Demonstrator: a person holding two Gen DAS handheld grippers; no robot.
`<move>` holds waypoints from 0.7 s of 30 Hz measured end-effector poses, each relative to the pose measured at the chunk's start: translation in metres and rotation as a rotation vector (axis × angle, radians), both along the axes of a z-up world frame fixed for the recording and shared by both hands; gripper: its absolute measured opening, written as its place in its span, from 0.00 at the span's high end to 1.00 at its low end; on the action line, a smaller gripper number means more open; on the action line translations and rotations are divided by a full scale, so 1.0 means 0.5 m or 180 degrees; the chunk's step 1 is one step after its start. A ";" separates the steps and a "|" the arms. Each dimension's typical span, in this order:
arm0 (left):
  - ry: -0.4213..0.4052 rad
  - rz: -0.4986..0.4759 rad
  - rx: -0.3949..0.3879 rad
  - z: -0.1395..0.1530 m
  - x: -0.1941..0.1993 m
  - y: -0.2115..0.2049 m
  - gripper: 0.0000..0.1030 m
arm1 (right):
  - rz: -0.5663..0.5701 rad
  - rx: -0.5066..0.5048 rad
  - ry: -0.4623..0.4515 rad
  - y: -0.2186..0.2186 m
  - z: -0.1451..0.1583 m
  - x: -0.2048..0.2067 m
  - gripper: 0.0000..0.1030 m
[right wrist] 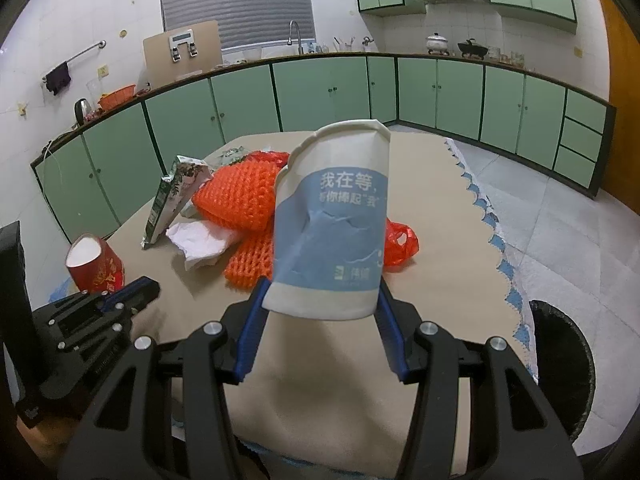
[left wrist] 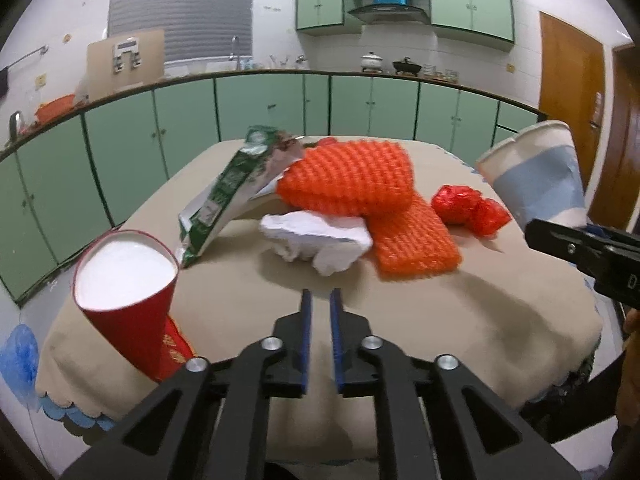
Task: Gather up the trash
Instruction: 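Grasp the red paper cup with the left tool while the right tool holds the white-and-blue cup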
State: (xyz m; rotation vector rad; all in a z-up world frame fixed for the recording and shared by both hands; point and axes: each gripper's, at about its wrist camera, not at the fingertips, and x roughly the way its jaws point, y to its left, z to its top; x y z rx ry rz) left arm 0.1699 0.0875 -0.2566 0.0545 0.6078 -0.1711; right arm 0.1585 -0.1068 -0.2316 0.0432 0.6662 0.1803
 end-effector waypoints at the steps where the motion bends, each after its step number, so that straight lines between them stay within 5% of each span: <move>1: -0.0008 -0.0021 0.0017 0.001 -0.002 -0.005 0.83 | 0.0005 0.0002 -0.0014 0.001 0.003 -0.002 0.52; 3: -0.0047 -0.0016 0.0034 0.007 -0.014 -0.010 0.72 | 0.0011 -0.0001 -0.0029 0.003 0.007 -0.005 0.52; 7: -0.0272 0.0207 0.0054 0.035 -0.059 -0.010 0.25 | 0.0003 0.0018 -0.0038 0.002 0.008 -0.006 0.52; 14: -0.0485 0.0939 0.0143 0.056 -0.115 0.034 0.20 | 0.0001 0.0068 -0.0030 0.003 0.003 -0.007 0.52; 21: -0.0157 0.1516 -0.0068 0.006 -0.053 0.111 0.22 | -0.0016 0.0065 -0.0048 0.000 0.010 -0.011 0.52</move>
